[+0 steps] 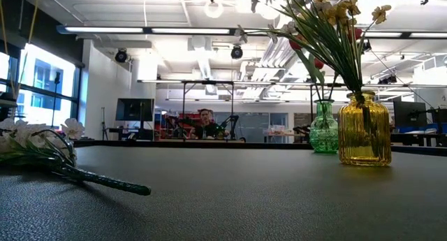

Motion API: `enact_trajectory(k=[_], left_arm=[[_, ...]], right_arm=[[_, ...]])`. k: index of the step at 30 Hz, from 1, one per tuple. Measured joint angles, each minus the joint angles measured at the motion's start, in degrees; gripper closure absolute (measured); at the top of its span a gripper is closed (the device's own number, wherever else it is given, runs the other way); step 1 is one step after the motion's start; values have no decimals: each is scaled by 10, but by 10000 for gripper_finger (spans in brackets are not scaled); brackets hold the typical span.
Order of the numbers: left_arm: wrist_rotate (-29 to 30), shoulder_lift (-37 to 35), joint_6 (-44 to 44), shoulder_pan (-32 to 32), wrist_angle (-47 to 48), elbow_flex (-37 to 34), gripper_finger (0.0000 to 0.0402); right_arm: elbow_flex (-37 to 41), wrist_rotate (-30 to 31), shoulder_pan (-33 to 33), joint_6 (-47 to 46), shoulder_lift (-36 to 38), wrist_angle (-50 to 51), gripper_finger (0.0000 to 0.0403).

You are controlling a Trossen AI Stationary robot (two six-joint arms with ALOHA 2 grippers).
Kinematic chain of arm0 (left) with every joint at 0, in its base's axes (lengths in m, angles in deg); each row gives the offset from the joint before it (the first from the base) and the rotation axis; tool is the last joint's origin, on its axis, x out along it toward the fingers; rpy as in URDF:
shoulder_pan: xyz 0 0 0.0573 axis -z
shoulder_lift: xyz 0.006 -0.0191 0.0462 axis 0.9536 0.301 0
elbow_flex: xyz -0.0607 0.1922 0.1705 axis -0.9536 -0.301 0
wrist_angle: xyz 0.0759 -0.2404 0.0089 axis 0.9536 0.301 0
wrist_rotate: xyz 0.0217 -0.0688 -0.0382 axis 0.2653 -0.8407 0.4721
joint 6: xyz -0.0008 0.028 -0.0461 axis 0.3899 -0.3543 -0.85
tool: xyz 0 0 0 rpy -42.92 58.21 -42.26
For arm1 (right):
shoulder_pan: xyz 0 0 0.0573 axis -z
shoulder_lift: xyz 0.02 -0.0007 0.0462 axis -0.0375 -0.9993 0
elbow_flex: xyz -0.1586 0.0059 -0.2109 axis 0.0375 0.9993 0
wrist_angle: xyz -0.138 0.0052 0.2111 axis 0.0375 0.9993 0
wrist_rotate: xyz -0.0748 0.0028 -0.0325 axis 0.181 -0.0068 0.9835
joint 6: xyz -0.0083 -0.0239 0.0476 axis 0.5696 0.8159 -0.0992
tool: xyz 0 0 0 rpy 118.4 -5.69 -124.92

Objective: Sort flowers into vase by color
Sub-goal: Put the yellow flowers into the yellow vase

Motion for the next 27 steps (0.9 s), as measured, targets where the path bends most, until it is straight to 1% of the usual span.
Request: enact_trajectory(k=[3, 6, 9, 12, 15, 19, 23, 27], left_arm=[[24, -1, -15, -3, 24, 0, 401], [46, -1, -22, -6, 44, 0, 401], [57, -1, -33, -11, 62, 0, 401], [59, -1, -36, -14, 67, 0, 401], [59, -1, -37, -18, 78, 0, 401], [58, -1, -41, -19, 86, 0, 401], [58, -1, -41, -19, 91, 0, 401], [58, -1, -46, -19, 95, 0, 401]], right_arm=[[0, 58, -1, -17, 0, 21, 243], [0, 72, 2, -44, 0, 37, 201], [0, 70, 6, -43, 0, 38, 175], [0, 69, 7, -44, 1, 39, 169], [0, 65, 6, -68, 5, 37, 179], [0, 64, 6, -104, 9, 38, 210], [0, 71, 9, -107, 9, 40, 257], [0, 89, 13, -104, 9, 37, 323]])
